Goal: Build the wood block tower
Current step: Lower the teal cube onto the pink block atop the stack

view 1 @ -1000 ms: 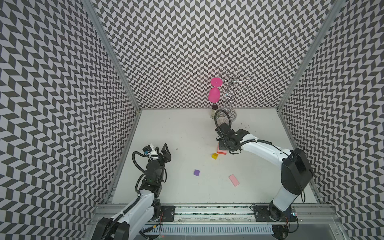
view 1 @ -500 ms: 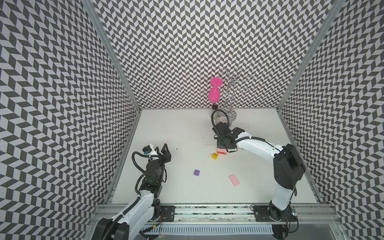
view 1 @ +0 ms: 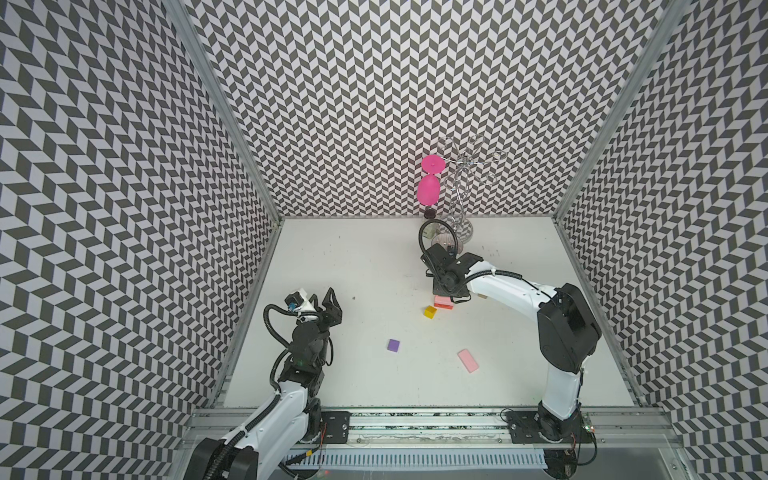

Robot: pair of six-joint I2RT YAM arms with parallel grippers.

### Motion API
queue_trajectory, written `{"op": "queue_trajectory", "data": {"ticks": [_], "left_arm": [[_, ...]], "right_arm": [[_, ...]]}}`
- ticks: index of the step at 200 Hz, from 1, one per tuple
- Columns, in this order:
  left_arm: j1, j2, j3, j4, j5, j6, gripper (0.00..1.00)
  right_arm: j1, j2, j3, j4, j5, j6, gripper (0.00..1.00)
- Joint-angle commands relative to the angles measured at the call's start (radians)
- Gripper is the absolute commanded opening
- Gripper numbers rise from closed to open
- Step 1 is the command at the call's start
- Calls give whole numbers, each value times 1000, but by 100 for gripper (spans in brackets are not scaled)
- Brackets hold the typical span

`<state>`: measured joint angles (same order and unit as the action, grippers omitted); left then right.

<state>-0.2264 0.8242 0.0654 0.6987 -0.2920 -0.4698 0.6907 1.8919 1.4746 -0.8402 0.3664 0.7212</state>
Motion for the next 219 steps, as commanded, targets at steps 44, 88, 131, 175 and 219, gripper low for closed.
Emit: {"op": "queue_trajectory", "data": {"ticks": [44,88,131,175,219], "left_arm": [[7,-16,-13,22,8,-11,58],[7,-16,-13,22,8,-12,59],[6,-17,-13,21,8,-11,58],[7,-17,-13,21,8,-12,58],[6,-20,-15,21,9,-11,58]], "right_arm": [[-14,10,18,12,25,12,26],[-16,13,9,20,20,11,29],[-16,12,-3,34,12,7,34],[-16,7,-13,45,12,4,37],[-17,-5,-23,50,11,3,37]]}}
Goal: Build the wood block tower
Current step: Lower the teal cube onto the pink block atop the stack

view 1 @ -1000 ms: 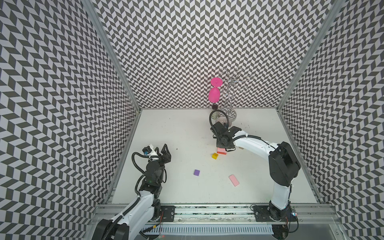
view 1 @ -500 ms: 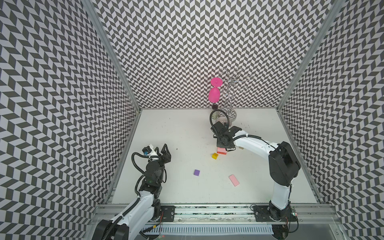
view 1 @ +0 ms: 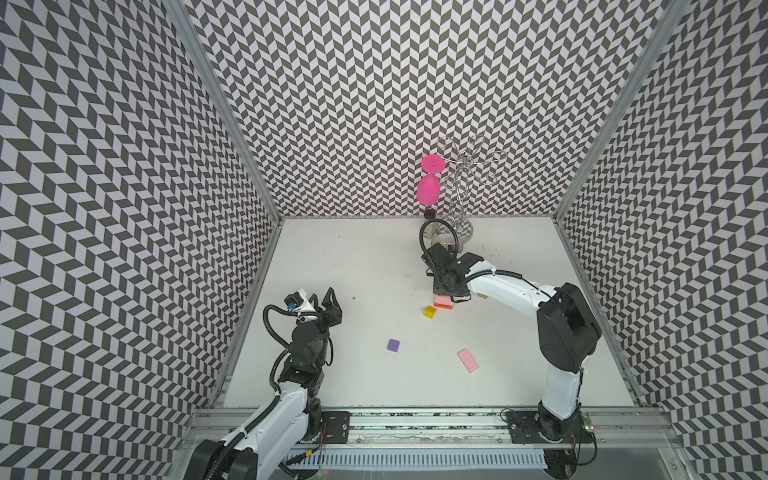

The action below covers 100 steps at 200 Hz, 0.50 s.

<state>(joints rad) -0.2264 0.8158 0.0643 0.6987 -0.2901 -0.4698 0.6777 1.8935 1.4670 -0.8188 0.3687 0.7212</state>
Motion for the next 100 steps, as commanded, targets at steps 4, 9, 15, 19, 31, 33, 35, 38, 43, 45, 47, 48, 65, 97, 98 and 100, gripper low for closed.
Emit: {"op": "queue_trajectory", "data": {"ticks": [4,9,15,19,31,33,35,38,43,45,47,48,65,97,98,100], "left_arm": [[7,-12,-14,22,7,-12,58],[6,-12,-14,21,7,-11,58],[7,-12,-14,21,8,-12,58],[7,-12,-14,22,8,-11,58],[7,-12,-14,21,8,-12,58],[7,-13,-14,21,8,-12,58],[7,-13,-14,21,8,-12,58],[7,-13,-14,21,8,-12,58],[7,-14,-14,21,8,-12,58],[7,-14,-14,21,8,-11,58],[7,-14,-14,22,8,-11,58],[7,-14,-14,21,8,-12,58],[6,-13,-15,21,8,-11,58],[7,-16,-15,21,8,-12,58],[7,-15,-15,22,8,-12,58],[7,-15,-15,21,8,-11,58]], "right_arm": [[-4,-7,-16,29,10,3,37],[-4,-8,-16,29,10,3,37],[-4,-10,-17,30,10,3,36],[-4,-11,-19,31,10,3,35],[-6,-13,-25,35,11,4,35],[-6,-13,-25,35,11,4,35],[-7,-13,-26,36,12,4,35],[-7,-13,-28,36,12,5,35],[-9,-13,-29,37,11,6,35],[-10,-12,-30,37,10,6,35],[-10,-13,-30,38,10,6,35],[-10,-13,-31,38,10,6,35],[-13,-15,-34,41,7,7,35],[-12,-22,-37,52,1,8,35],[-12,-22,-37,52,1,8,35],[-12,-22,-37,53,0,7,35]]}}
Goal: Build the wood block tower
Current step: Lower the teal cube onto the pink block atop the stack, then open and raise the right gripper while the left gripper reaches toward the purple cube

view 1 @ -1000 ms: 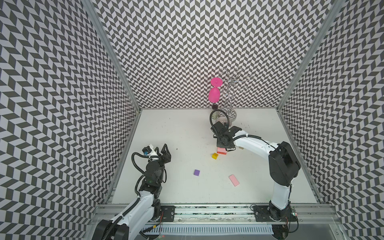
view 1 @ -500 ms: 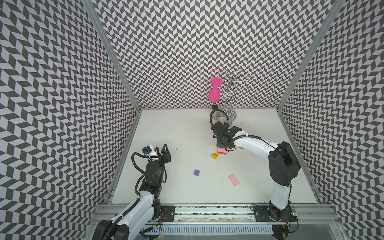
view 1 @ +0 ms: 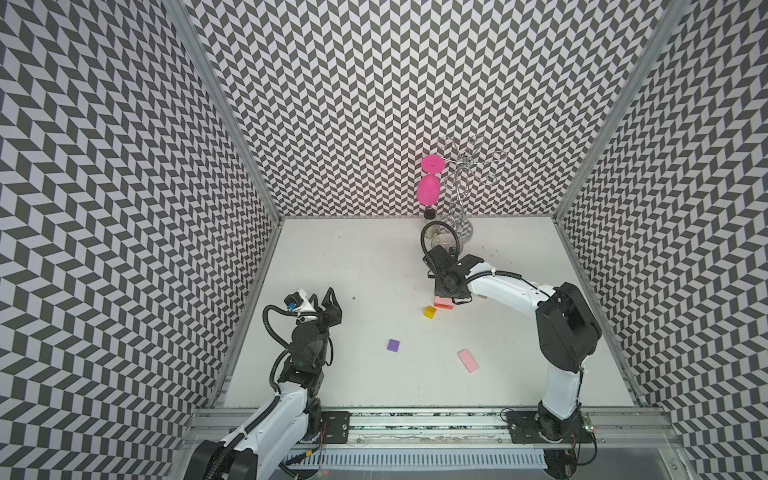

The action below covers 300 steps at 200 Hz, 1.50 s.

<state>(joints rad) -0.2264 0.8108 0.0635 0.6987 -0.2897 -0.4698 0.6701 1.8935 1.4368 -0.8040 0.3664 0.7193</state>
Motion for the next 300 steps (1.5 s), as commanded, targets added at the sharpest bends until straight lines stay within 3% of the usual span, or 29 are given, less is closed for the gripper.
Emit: {"op": "queue_trajectory", "data": {"ticks": [1,129,164,188,236,270,300], "left_arm": [[7,-10,-14,21,7,-12,58],[7,-9,-14,22,9,-11,58],[7,-9,-14,24,9,-10,58],[7,2,-8,19,3,-13,58],[7,9,-5,19,4,-12,58],[7,30,-5,45,62,-7,58],[-9,17,30,-83,219,-70,57]], "right_arm": [[-4,-22,-7,38,2,9,35],[-4,-23,1,37,-4,14,34],[5,-55,-9,46,8,6,46],[12,-101,1,49,19,-16,48],[67,-266,15,2,123,-49,60],[108,-497,-185,202,98,-139,74],[104,-699,-469,590,51,-240,82]]}}
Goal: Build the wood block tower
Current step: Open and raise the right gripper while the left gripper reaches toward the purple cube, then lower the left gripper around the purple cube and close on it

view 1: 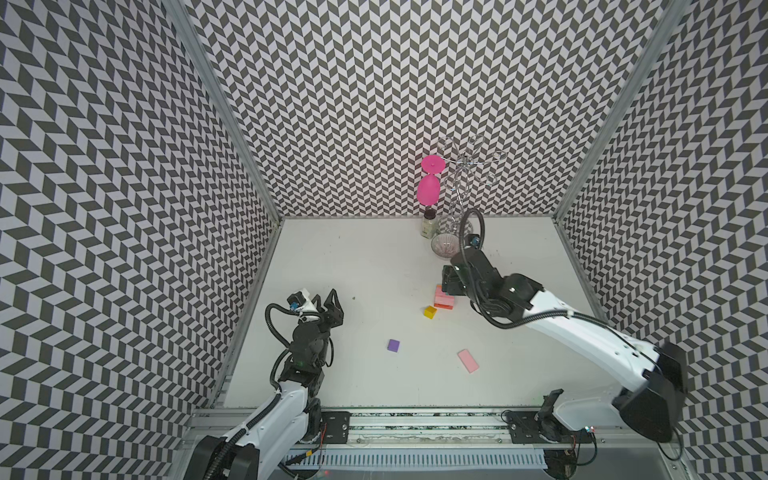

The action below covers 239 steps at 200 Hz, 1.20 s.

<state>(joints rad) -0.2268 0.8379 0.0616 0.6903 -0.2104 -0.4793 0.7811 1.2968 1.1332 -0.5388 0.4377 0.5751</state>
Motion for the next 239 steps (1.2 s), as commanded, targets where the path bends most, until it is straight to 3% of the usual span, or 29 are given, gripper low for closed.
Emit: {"op": "queue_trajectory", "data": {"ticks": [1,18,42,59,80,92,119,136,160,178,190,239], "left_arm": [[-11,-11,32,-79,145,-63,57],[-91,-50,55,-221,133,-119,58],[-345,-106,78,-389,-104,-235,61],[-546,-103,103,-446,-249,-284,61],[-694,-61,187,-561,-359,-287,61],[-715,-21,217,-610,-361,-299,61],[-728,83,274,-641,-257,-273,62],[-788,173,320,-767,-323,-306,63],[-838,263,305,-815,-287,-331,64],[-861,260,297,-828,-272,-313,64],[-862,233,283,-789,-233,-268,70],[-861,259,301,-806,-161,-237,71]], "right_arm": [[-6,-107,-173,336,-20,-99,83],[-13,-166,-267,473,-1,-147,87],[-56,-208,-356,608,7,-196,90],[-133,-222,-417,689,-74,-236,90],[-235,-237,-484,760,-144,-286,90],[-284,-246,-529,803,-166,-301,91],[-351,-265,-655,917,-218,-313,91],[-363,-276,-693,919,-185,-295,90],[-364,-288,-724,931,-188,-296,91],[-364,-262,-790,1061,-148,-311,92],[-366,-239,-811,1111,-124,-306,91],[-372,-223,-807,1120,-122,-303,93]]}}
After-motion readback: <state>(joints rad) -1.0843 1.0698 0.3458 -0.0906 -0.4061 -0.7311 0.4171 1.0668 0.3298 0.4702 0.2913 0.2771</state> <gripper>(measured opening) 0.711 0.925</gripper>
